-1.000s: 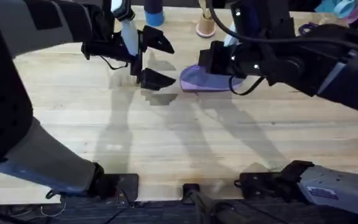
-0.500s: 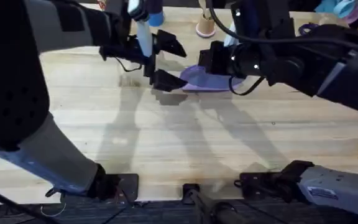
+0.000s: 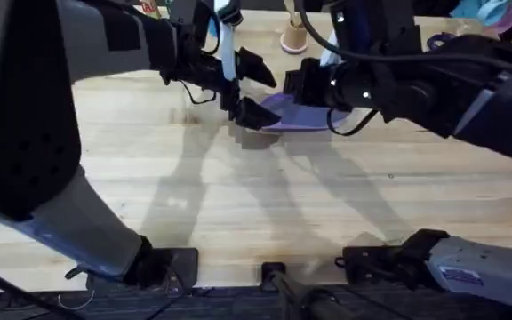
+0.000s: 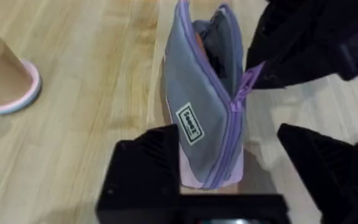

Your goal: Unzip the bag, pick up the pens from the table one at a time and place them inside, then zip the bag closed.

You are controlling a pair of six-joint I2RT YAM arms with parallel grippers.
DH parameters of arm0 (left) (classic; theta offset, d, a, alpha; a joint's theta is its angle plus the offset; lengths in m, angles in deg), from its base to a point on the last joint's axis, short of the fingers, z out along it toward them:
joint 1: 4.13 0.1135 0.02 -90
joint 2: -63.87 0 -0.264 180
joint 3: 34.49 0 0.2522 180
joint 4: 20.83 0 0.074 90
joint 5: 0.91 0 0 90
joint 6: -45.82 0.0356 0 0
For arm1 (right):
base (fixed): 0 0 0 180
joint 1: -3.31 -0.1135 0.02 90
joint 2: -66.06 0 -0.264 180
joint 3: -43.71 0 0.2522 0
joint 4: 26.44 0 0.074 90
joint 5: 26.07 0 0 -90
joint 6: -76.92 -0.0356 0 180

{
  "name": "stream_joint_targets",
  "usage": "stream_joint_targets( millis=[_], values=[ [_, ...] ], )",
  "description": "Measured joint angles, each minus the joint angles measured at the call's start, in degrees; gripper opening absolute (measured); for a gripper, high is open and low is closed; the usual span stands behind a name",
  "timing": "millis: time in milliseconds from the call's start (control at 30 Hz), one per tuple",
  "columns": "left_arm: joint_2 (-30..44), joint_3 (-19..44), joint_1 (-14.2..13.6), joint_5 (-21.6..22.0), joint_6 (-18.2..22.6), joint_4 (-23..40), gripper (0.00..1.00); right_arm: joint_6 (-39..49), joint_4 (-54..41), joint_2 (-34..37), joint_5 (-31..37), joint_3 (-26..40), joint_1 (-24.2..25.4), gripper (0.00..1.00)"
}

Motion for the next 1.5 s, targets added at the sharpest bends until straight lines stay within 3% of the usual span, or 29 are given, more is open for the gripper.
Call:
stream_joint_targets(
  millis=[100, 267, 333, 600, 1200, 1500],
  values=[
    [0.0, 0.0, -0.4, 1.5, -1.3, -0.1, 0.681, 0.0, 0.1, 0.0, 0.0, 0.0, 0.0, 0.030],
    [0.0, 0.0, -0.6, 2.5, -2.5, -1.3, 0.175, 0.0, 0.1, 0.0, 0.0, 0.0, 0.0, 0.030],
    [0.0, 0.0, -0.7, 2.6, -2.7, -1.7, 0.058, 0.0, 0.1, 0.0, 0.0, 0.0, 0.0, 0.031],
    [0.0, 0.0, -0.8, 2.8, -2.9, -2.2, 0.046, 0.0, -0.7, 0.0, 0.2, 0.0, 0.6, 0.031],
    [0.0, 0.0, -0.9, 3.5, -2.9, -2.5, 0.044, 6.1, -4.0, 1.4, -2.2, 0.0, 21.5, 0.031],
    [0.0, 0.0, -0.9, 3.5, -2.9, -2.3, 0.044, 7.8, -5.3, 3.2, -5.0, 0.0, 28.7, 0.033]
  ],
)
